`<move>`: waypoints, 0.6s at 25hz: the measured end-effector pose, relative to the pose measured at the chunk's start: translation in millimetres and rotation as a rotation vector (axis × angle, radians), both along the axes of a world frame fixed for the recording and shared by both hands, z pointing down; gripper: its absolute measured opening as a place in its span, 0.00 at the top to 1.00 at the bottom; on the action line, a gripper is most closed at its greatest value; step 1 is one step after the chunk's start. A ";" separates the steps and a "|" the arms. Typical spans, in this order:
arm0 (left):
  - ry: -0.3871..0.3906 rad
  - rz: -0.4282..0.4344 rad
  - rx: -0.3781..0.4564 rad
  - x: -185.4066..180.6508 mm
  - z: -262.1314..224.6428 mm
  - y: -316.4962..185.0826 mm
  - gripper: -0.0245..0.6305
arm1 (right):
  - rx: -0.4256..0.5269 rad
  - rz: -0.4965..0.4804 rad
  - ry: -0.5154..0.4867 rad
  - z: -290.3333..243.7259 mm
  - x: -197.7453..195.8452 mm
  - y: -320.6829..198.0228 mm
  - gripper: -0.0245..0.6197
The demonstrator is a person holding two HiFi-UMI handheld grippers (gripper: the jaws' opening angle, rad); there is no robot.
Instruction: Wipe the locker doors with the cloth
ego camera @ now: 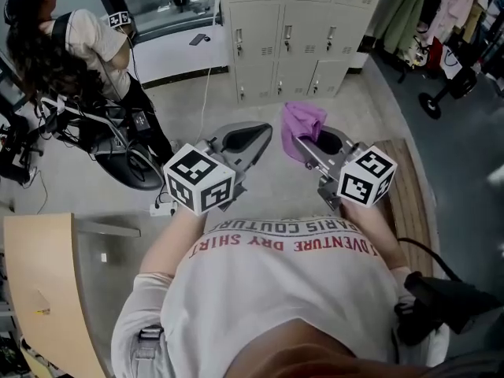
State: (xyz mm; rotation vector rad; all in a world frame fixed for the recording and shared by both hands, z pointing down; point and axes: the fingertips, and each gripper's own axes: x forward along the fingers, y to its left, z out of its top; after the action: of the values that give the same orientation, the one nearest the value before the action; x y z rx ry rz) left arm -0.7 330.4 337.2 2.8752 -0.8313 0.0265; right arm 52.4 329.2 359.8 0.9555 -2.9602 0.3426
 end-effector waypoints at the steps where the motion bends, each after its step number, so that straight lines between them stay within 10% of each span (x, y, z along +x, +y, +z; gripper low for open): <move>1: -0.003 -0.002 -0.001 -0.6 0.1 -0.8 0.96 | 0.006 0.000 0.001 -1.6 -1.1 -0.6 0.85; 15: -0.001 -0.014 -0.018 19.5 18.0 -69.6 0.96 | 0.055 -0.019 -0.005 2.7 26.1 -61.2 0.85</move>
State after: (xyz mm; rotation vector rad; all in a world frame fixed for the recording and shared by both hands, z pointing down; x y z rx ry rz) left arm 18.8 260.8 355.2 2.8525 -0.8472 0.0331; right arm 78.4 267.9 362.6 0.9331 -2.9958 0.2657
